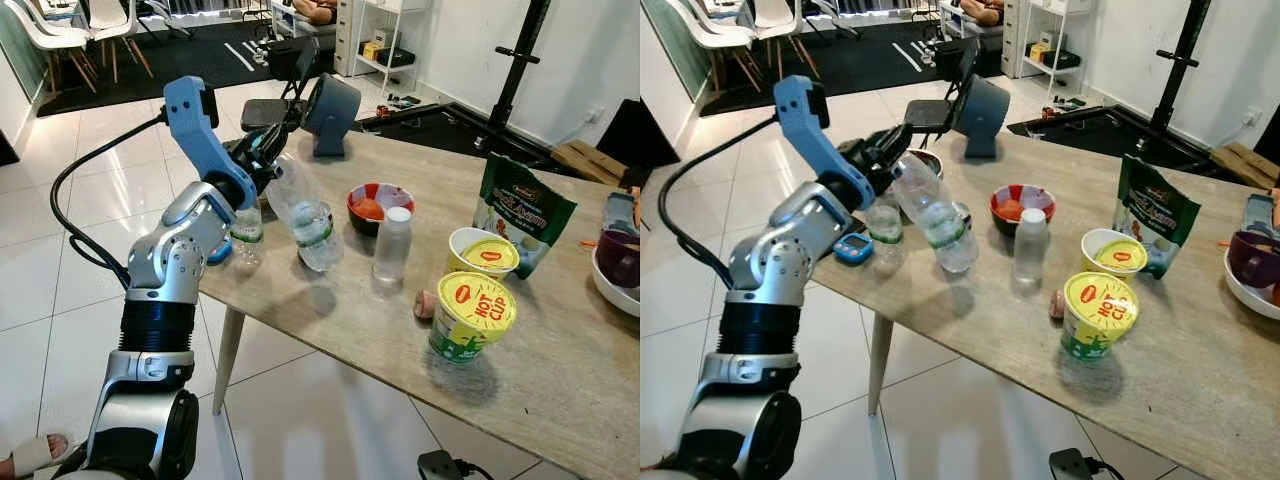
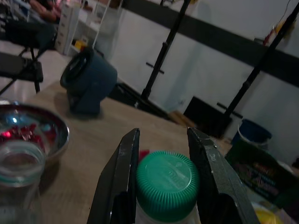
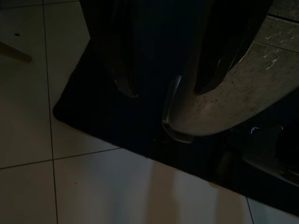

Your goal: Restocking fridge

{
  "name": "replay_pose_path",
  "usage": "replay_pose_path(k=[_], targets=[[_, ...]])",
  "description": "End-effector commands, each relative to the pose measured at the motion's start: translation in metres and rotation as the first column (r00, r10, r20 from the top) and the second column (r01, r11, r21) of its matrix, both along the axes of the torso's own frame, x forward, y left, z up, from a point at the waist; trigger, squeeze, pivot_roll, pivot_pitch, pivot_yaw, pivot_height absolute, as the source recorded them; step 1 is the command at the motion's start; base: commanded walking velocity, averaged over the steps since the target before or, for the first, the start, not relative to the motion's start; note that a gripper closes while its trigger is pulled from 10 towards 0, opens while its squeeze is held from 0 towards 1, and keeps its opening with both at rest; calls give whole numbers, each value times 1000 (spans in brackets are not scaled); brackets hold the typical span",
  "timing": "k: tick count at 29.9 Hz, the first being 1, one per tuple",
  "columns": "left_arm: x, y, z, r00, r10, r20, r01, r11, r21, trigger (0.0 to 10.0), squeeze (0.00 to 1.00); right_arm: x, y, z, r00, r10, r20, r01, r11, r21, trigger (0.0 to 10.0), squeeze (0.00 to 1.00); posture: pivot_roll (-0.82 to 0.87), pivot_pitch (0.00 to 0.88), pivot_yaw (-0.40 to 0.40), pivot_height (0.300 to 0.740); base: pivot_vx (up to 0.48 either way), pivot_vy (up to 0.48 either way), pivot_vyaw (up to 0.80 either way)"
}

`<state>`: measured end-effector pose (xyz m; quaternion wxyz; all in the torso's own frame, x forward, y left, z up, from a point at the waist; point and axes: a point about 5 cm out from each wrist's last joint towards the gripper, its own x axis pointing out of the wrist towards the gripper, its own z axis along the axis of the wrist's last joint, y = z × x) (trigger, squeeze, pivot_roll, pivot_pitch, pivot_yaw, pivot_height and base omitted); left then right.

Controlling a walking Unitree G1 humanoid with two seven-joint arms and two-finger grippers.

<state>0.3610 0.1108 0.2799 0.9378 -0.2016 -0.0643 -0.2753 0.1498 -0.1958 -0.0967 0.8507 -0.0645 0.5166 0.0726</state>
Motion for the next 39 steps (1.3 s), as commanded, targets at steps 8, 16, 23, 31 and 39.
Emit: replay_pose_path(k=[8, 16, 23, 31, 39], targets=[[3, -8, -18, 998, -4, -63, 11, 994, 113, 10000, 0, -11, 2, -4, 999, -8, -39, 8, 1000, 5, 10000, 0, 4, 58, 39, 740, 0, 0, 0], [6, -7, -28, 999, 43, -22, -35, 956, 292, 10000, 0, -13, 3, -5, 999, -13, -43, 13, 1000, 8, 10000, 0, -1, 55, 43, 740, 0, 0, 0], [6, -12, -36, 999, 46, 17, -49, 917, 395, 10000, 0, -12, 3, -5, 999, -12, -39, 12, 1000, 7, 10000, 0, -3, 55, 45, 740, 0, 0, 0], [4, -17, -38, 999, 33, 33, -44, 912, 407, 10000, 1000, -12, 1, -5, 999, -11, -39, 12, 1000, 3, 10000, 0, -4, 51, 43, 740, 0, 0, 0], [3, -14, -26, 993, 69, 95, -101, 914, 393, 10000, 0, -11, 1, -5, 999, -9, -39, 9, 1000, 3, 10000, 0, -1, 52, 41, 740, 0, 0, 0]])
